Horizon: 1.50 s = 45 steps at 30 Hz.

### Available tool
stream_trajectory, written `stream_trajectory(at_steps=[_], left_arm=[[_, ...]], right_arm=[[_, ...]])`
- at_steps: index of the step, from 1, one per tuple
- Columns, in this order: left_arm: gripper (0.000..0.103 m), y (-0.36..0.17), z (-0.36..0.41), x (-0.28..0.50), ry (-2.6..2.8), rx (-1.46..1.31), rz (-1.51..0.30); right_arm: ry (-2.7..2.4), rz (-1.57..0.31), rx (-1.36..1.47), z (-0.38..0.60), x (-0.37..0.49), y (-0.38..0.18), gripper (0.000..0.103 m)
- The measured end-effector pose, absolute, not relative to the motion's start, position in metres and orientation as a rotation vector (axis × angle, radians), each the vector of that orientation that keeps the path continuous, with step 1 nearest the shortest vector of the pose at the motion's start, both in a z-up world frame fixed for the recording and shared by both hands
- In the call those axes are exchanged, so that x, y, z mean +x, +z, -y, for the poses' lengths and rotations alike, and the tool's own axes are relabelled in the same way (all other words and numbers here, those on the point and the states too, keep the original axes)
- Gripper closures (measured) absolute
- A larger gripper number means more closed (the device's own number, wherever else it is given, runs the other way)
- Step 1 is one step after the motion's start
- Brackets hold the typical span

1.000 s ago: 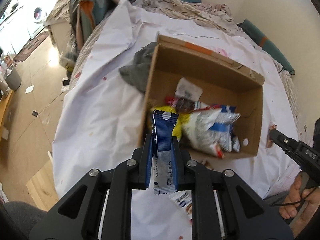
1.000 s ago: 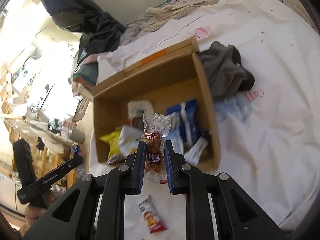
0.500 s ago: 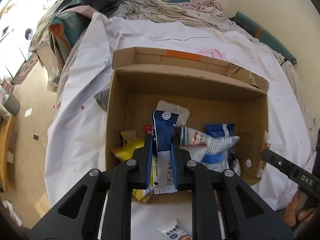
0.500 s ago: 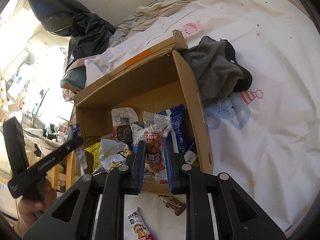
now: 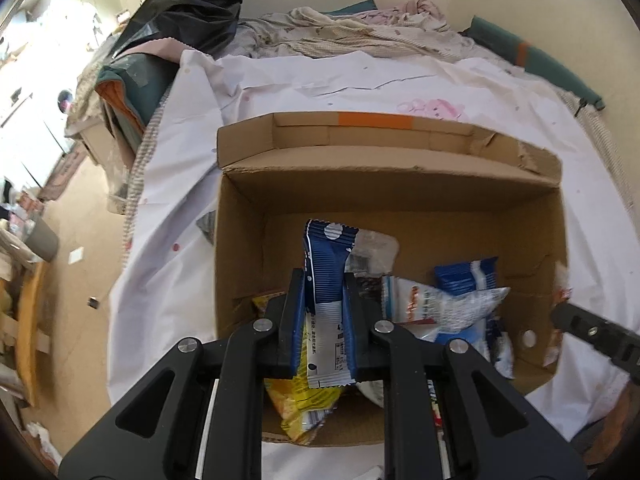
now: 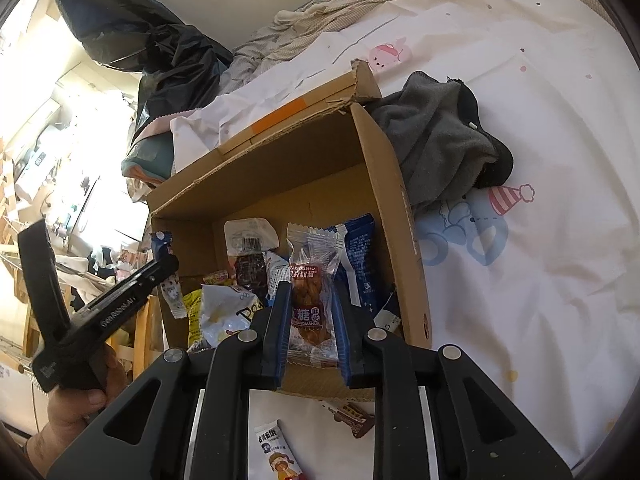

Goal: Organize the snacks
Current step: 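Carry both snacks into the box and open both tools, then move both tools back over the last snacks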

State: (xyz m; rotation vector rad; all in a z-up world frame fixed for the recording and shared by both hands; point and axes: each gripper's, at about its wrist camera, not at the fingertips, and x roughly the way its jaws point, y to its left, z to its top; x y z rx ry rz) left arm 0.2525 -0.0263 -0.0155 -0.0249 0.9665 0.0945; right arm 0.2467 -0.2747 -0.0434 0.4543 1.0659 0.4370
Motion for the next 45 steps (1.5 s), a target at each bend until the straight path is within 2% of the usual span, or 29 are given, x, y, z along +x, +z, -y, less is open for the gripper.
stream_trajectory(at_steps=[10, 12, 13, 14, 15, 17, 19, 45], left_arm=[[0.086, -0.017, 0.027, 0.251, 0.099, -0.018, -0.972], [0.073, -0.017, 0.029, 0.248, 0.107, -0.010, -0.974], [0.059, -0.016, 0.029, 0.246, 0.110, -0.011, -0.968], [0.047, -0.015, 0.030, 0.244, 0.118, -0.012, -0.956], [0.042, -0.013, 0.030, 0.242, 0.124, -0.015, -0.943], [0.023, -0.009, 0.029, 0.239, 0.131, -0.022, -0.929], [0.017, -0.006, 0.028, 0.236, 0.146, -0.037, -0.921], [0.017, 0.008, 0.015, 0.176, 0.195, -0.078, -0.940]], right_arm=[[0.452, -1.037, 0.485, 0.275, 0.246, -0.038, 0.080], [0.461, -1.014, 0.489, 0.275, 0.244, -0.034, 0.078], [0.465, -1.006, 0.494, 0.275, 0.244, -0.033, 0.076], [0.464, -1.001, 0.498, 0.276, 0.244, -0.032, 0.066], [0.462, -0.994, 0.505, 0.276, 0.243, -0.030, 0.049], [0.435, -0.970, 0.505, 0.277, 0.241, -0.027, 0.029], [0.415, -0.943, 0.486, 0.277, 0.239, -0.023, 0.026], [0.401, -0.971, 0.466, 0.277, 0.206, -0.020, 0.025]])
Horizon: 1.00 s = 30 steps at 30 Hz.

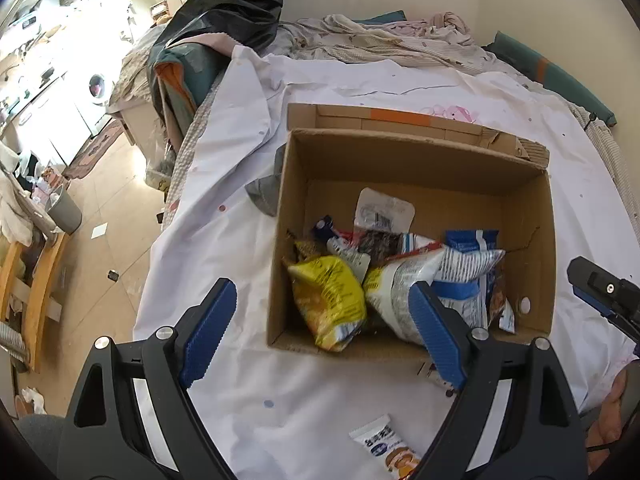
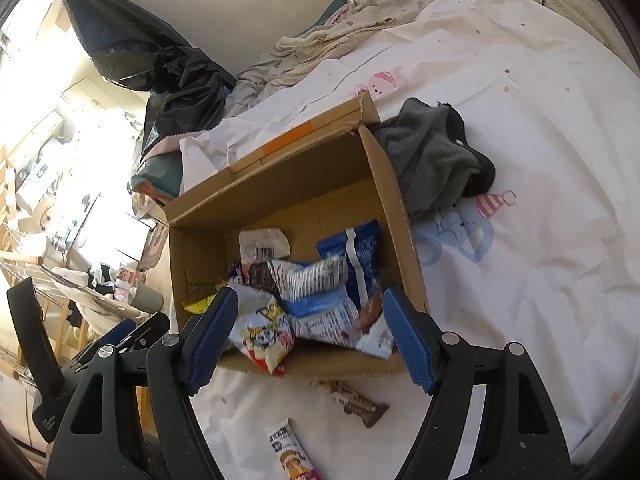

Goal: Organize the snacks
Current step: 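Move both tools back over the last snacks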

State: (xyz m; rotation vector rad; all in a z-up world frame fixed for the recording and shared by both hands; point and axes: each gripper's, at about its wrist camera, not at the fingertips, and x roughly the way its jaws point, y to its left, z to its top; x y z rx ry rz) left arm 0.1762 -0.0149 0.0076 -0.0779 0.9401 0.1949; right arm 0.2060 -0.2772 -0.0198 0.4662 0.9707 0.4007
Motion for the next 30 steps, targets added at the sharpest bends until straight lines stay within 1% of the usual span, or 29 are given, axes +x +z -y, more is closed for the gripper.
stream_trajectory(at_steps=[7, 19, 25, 30], left_arm=[[0.017, -0.004, 0.010, 0.151, 0.206, -0.121, -0.978], [0.017, -0.056, 0.029, 0.112, 0.200, -0.254, -1.130], [0.018, -0.109, 0.059, 0.098, 0.176, -0.377, -1.314], [0.018, -0.144, 0.080, 0.095, 0.145, -0.378, -1.429]], right_arm=[[0.367, -0.982, 0.448, 0.281, 0.183, -0.020, 0.025], [0.320, -1.090, 0.513, 0.295, 0.160, -0.049, 0.025], [0.274, -1.100, 0.574, 0.311, 0.162, -0.055, 0.025], [0.255, -1.111, 0.609, 0.317, 0.164, -0.059, 0.025]])
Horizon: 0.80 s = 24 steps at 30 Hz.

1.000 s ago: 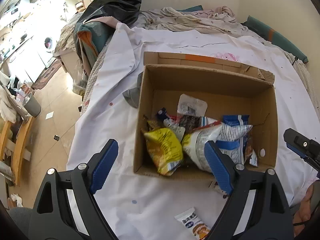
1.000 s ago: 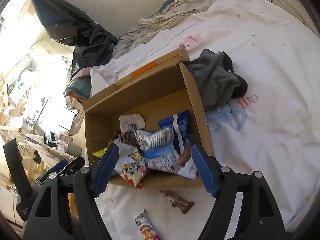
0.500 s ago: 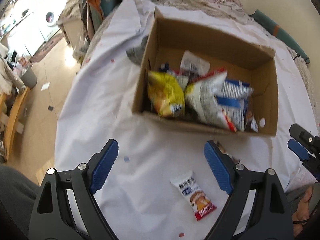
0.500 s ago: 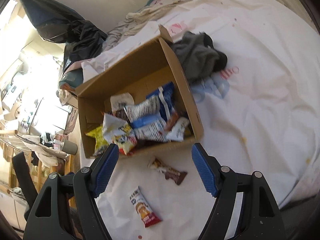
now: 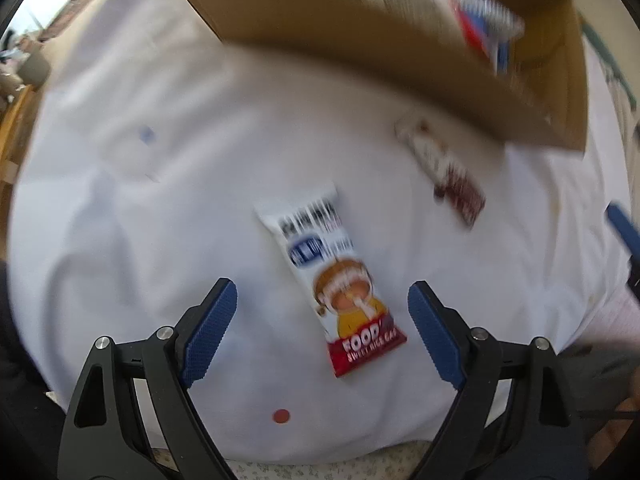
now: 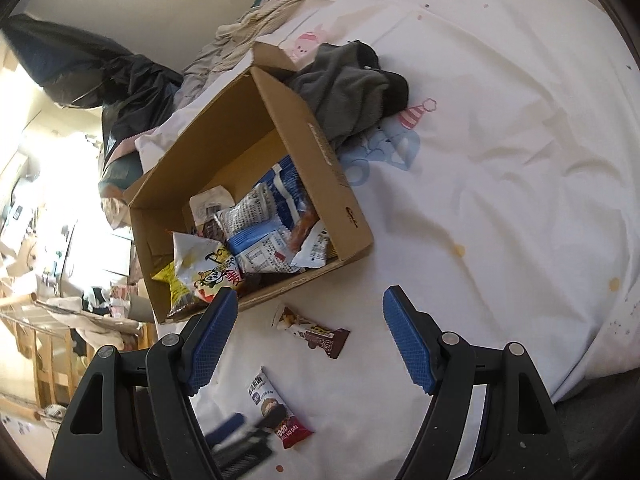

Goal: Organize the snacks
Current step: 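Move both tools back over the last snacks, then grasp the FOOD rice cake with left tool while right tool grasps chocolate bar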

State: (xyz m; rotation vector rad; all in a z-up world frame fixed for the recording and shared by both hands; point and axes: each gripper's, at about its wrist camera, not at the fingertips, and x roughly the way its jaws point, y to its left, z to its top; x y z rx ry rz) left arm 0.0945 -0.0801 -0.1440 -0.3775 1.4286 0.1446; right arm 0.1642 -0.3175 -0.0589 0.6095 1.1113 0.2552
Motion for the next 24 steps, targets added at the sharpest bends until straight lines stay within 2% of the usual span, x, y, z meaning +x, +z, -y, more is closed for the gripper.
stream_trajectory(at_steps=[3, 5, 6, 7, 8, 10, 19, 24], left_arm=[[0.024, -0.149, 0.085, 0.094, 0.137, -0.324, -1.431], [0.044, -0.148, 0.084, 0.093, 0.145, -0.289, -1.421], [0.050, -0.149, 0.084, 0.093, 0.145, -0.272, -1.425], [0.067, -0.149, 0.083, 0.093, 0.128, -0.253, -1.435], [0.072, -0.148, 0.082, 0.095, 0.102, -0.230, -1.447], [0.076, -0.147, 0.079, 0.098, 0.049, -0.205, -1.474], [0.076, -0.110, 0.045, 0.109, 0.020, -0.121, -1.439], [0.076, -0.104, 0.031, 0.109, -0.005, -0.179, -1.402]], right_arm=[[0.251, -1.120, 0.616, 0.318, 0.164, -0.061, 0.025], [0.249, -1.129, 0.619, 0.318, 0.165, -0.062, 0.025], [0.249, -1.134, 0.620, 0.317, 0.166, -0.063, 0.025], [0.249, -1.140, 0.621, 0.316, 0.166, -0.065, 0.025], [0.249, -1.145, 0.618, 0.315, 0.167, -0.066, 0.025], [0.245, -1.161, 0.597, 0.311, 0.168, -0.069, 0.025], [0.259, -1.311, 0.333, 0.271, 0.173, -0.096, 0.025], [0.306, -1.344, 0.122, 0.231, 0.180, -0.110, 0.025]])
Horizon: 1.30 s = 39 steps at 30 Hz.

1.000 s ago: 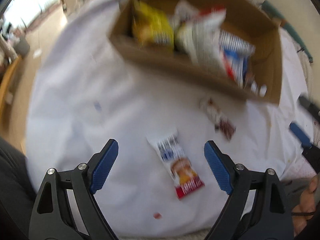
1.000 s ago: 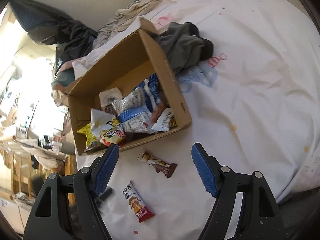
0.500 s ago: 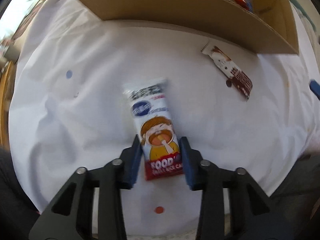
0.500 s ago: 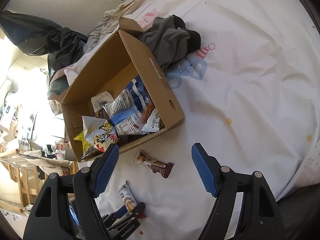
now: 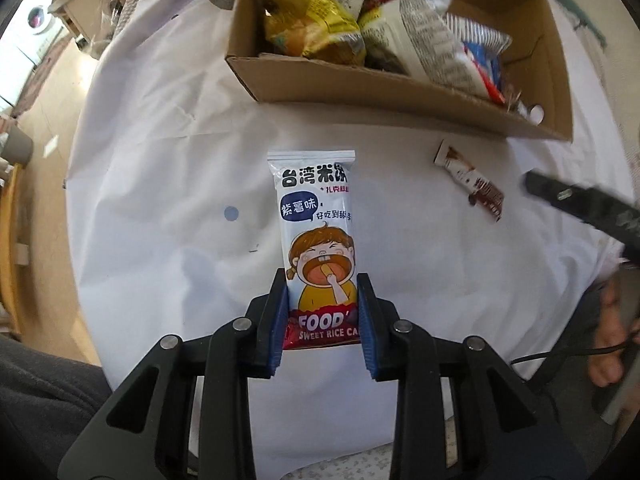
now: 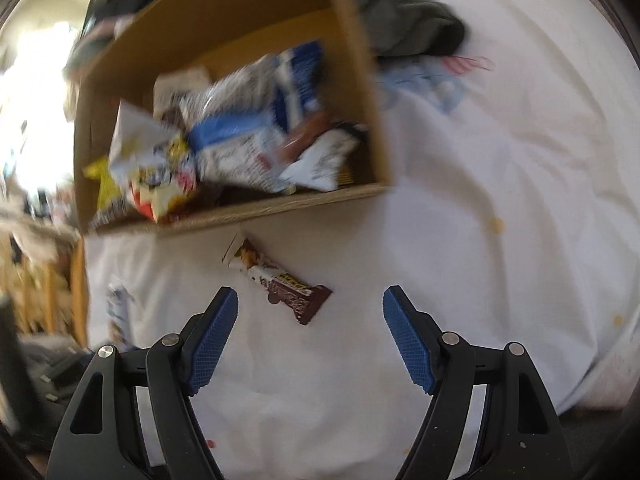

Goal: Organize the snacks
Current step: 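Grasp the FOOD rice cake with left tool while right tool grasps chocolate bar, then lower both snacks into the box and open both tools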

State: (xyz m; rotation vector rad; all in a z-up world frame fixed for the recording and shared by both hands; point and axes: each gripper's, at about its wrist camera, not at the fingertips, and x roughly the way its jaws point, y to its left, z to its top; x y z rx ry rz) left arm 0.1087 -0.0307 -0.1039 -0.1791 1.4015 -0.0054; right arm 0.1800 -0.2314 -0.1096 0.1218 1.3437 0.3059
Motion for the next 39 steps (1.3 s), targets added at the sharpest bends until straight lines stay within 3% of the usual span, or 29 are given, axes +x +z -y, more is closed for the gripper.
stream_trajectory(at_steps=[5, 11, 16, 19, 21, 31, 39], left_arm=[[0.076, -0.115, 0.005, 0.101, 0.023, -0.261, -1.398], [0.076, -0.104, -0.025, 0.097, 0.048, -0.351, -1.383], [0.076, -0.105, -0.029, 0.090, 0.041, -0.391, -1.385], [0.076, -0.104, -0.027, 0.088, 0.044, -0.394, -1.382], [0.075, -0.104, -0.029, 0.088, 0.051, -0.399, -1.386], [0.075, -0.106, -0.034, 0.098, 0.134, -0.373, -1.358], [0.075, -0.072, -0.043, 0.098, 0.181, -0.340, -1.201]], right_arm=[[0.320, -1.337, -0.162, 0.195, 0.181, -0.125, 0.025], [0.375, -1.322, -0.261, 0.168, 0.178, -0.142, 0.025], [0.423, -1.298, -0.323, 0.147, 0.168, -0.149, 0.031], [0.474, -1.308, -0.311, 0.142, 0.163, -0.147, 0.052], [0.519, -1.320, -0.315, 0.132, 0.157, -0.146, 0.072], [0.717, -1.379, -0.203, 0.108, 0.120, -0.123, 0.072], [0.788, -1.309, -0.055, 0.115, 0.112, -0.100, 0.072]])
